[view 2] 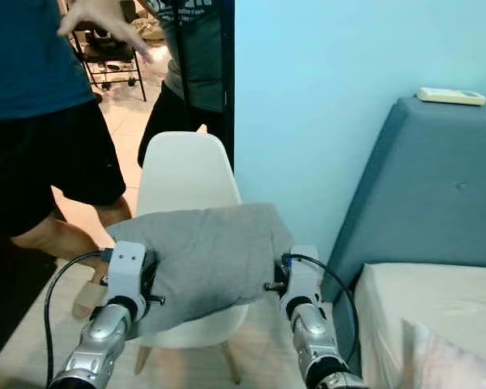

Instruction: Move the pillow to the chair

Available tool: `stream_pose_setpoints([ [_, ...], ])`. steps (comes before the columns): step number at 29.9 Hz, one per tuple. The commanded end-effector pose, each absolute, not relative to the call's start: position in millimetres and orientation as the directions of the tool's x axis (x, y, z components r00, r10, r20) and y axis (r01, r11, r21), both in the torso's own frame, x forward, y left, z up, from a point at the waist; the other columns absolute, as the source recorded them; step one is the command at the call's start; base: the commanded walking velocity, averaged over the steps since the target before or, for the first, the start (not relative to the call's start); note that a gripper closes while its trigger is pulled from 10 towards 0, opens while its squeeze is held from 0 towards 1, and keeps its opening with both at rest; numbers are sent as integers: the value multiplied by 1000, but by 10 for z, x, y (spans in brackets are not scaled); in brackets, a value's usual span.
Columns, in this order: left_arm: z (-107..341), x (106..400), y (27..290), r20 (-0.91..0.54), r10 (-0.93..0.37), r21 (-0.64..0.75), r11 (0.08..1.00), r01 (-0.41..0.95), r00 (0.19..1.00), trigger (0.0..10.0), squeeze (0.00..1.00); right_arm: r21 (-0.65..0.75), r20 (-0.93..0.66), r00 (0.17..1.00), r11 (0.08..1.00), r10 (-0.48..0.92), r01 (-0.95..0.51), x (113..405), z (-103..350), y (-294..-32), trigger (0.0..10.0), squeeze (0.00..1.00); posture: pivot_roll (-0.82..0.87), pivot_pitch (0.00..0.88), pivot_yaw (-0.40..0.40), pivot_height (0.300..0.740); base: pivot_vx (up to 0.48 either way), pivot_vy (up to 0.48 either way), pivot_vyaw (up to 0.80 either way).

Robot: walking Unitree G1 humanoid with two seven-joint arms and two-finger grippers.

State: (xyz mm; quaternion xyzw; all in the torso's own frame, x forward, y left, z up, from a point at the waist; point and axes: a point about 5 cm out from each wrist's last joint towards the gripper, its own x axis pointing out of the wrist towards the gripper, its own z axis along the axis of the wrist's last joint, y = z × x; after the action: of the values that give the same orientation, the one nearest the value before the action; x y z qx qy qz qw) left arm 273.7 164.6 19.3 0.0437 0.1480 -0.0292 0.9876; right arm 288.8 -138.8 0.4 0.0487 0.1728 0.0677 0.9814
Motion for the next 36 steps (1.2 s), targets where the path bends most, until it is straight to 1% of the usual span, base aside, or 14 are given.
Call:
stream_pose_setpoints([
  [1, 272, 2785, 1580, -248, -57, 78, 994, 79, 967, 10000, 0, 119, -319, 929, 980, 190, -159, 2898, 23, -1333, 10000, 0, 113, 0, -60, 740, 0, 0, 0],
  [5, 286, 2800, 1605, -241, -50, 83, 994, 72, 969, 10000, 0, 148, -275, 938, 973, 213, -177, 2944, 90, -1302, 10000, 0, 114, 0, -63, 740, 0, 0, 0],
  [11, 297, 2825, 1626, -237, -47, 86, 994, 69, 970, 10000, 0, 136, -264, 939, 972, 223, -192, 2991, 135, -1290, 10000, 0, 112, 0, -66, 740, 0, 0, 0],
  [15, 315, 2869, 1621, -230, -48, 88, 994, 70, 972, 10000, 0, 147, -224, 950, 971, 217, -187, 3053, 213, -1303, 10000, 0, 115, 0, -68, 740, 0, 0, 0],
  [16, 343, 2914, 1621, -221, -46, 91, 994, 68, 974, 10000, 0, 150, -188, 959, 971, 214, -187, 3100, 280, -1308, 10000, 0, 112, 0, -65, 740, 0, 0, 0],
  [18, 537, 3120, 1630, -163, -49, 112, 991, 68, 985, 10000, 0, 138, -87, 973, 970, 212, -199, 3270, 518, -1316, 10000, 0, 112, 0, -62, 740, 0, 0, 0],
  [19, 537, 3120, 1630, -163, -49, 112, 991, 68, 985, 10000, 0, 138, -87, 973, 970, 212, -199, 3270, 518, -1316, 10000, 0, 112, 0, -62, 740, 0, 0, 0],
  [21, 760, 3316, 1663, -100, -46, 131, 990, 59, 994, 10000, 0, 114, -12, 977, 971, 215, -212, 3415, 736, -1321, 10000, 0, 111, 0, -62, 740, 0, 0, 0],
  [22, 760, 3316, 1663, -100, -46, 131, 990, 59, 994, 10000, 0, 114, -12, 977, 971, 215, -212, 3415, 736, -1321, 10000, 0, 111, 0, -62, 740, 0, 0, 0],
  [24, 960, 3466, 1718, -46, -31, 136, 990, 37, 998, 10000, 0, 96, 33, 977, 973, 209, -211, 3521, 899, -1342, 10000, 0, 111, 0, -60, 740, 0, 0, 0],
  [25, 960, 3466, 1718, -46, -31, 136, 990, 37, 998, 10000, 0, 96, 33, 977, 973, 209, -211, 3521, 899, -1342, 10000, 0, 111, 0, -60, 740, 0, 0, 0],
  [29, 1234, 3630, 1769, 24, -20, 146, 989, 16, 1000, 10000, 0, 109, 87, 980, 976, 178, -187, 3649, 1112, -1393, 10000, 0, 113, 0, -59, 740, 0, 0, 0],
  [31, 1456, 3751, 1784, 75, -22, 154, 988, 10, 997, 10000, 0, 121, 131, 978, 977, 161, -177, 3760, 1317, -1426, 10000, 0, 114, 0, -59, 740, 0, 0, 0],
  [36, 1513, 3790, 1790, 86, -21, 162, 987, 7, 996, 10000, 0, 122, 138, 976, 975, 168, -185, 3793, 1374, -1420, 10000, 0, 115, 0, -59, 740, 0, 0, 0],
])
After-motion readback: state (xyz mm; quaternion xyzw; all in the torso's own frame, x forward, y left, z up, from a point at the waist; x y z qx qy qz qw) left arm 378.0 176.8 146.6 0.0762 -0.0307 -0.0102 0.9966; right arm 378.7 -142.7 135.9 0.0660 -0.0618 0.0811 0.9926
